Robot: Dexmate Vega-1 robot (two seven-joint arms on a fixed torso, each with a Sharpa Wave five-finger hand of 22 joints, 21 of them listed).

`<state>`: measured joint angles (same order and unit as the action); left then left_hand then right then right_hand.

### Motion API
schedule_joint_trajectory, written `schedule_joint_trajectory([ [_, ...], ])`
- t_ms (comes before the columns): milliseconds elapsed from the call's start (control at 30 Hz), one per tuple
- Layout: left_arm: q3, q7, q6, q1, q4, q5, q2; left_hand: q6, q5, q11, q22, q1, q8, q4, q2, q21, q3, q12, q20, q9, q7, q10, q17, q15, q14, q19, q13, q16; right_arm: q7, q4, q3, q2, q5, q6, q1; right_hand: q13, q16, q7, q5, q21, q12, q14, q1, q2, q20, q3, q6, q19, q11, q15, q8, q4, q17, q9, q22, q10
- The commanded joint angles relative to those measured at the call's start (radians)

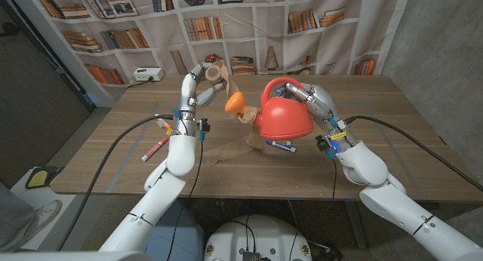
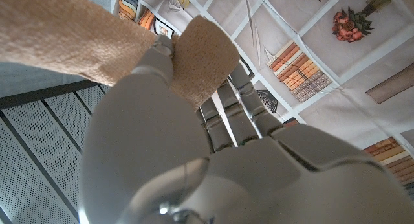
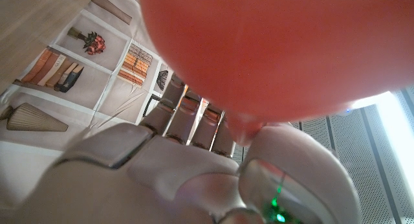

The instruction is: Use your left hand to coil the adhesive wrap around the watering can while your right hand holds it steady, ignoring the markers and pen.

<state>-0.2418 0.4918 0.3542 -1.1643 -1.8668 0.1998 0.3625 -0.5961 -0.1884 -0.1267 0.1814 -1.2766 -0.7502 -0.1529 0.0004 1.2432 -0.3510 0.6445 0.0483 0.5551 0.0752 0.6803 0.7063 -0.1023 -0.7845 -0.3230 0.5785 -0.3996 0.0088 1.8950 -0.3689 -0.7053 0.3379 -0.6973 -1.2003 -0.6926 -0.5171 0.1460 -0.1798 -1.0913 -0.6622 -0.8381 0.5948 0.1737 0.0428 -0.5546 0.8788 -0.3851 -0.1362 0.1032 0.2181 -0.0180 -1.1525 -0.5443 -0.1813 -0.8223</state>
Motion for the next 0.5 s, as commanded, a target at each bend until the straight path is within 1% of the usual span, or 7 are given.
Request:
schedule_joint_trajectory([
  [33,-0.014,-0.026,0.005,0.045,0.017,0.021,0.011,-0.004,-0.007,0.008,-0.001,-0.163,-0.004,0.0,0.169,0.01,0.002,0.005,0.002,0.004,-0.001,0.001,0.003,-0.112,-0.119,0.003,0.001,-0.005,0.036,-0.009,-0.037,0.004,-0.005,-0.003,0.015,0.001,0.003,0.0,-0.002,-0.007,-0.005,-0.003,-0.002,0.001,0.064,-0.005,0.012,0.002,0.0,0.119,-0.002,-0.005,-0.001,-0.002,-0.004,-0.01],
  [233,-0.02,-0.04,0.027,0.065,0.014,0.02,0.016,-0.004,-0.007,0.007,-0.001,-0.163,-0.004,0.0,0.169,0.011,0.002,0.006,0.002,0.004,0.001,0.002,0.003,-0.112,-0.118,0.004,0.001,-0.005,0.026,-0.017,-0.043,0.006,-0.027,0.019,0.017,0.0,0.001,-0.003,-0.002,-0.007,-0.006,-0.005,-0.002,0.001,0.064,-0.004,0.015,0.003,-0.001,0.119,-0.001,-0.006,-0.001,-0.002,-0.004,-0.01],
  [500,-0.032,-0.051,0.072,0.074,-0.005,0.03,0.03,-0.005,-0.007,0.006,-0.001,-0.162,-0.004,0.0,0.169,0.013,0.003,0.006,0.002,0.004,0.002,0.001,0.003,-0.112,-0.118,0.006,0.001,-0.005,0.013,-0.037,-0.056,0.011,-0.071,0.061,0.027,0.0,0.001,-0.001,-0.002,-0.007,-0.007,-0.005,-0.002,0.001,0.063,-0.003,0.015,0.003,-0.002,0.119,-0.001,-0.008,-0.002,-0.003,-0.003,-0.013],
])
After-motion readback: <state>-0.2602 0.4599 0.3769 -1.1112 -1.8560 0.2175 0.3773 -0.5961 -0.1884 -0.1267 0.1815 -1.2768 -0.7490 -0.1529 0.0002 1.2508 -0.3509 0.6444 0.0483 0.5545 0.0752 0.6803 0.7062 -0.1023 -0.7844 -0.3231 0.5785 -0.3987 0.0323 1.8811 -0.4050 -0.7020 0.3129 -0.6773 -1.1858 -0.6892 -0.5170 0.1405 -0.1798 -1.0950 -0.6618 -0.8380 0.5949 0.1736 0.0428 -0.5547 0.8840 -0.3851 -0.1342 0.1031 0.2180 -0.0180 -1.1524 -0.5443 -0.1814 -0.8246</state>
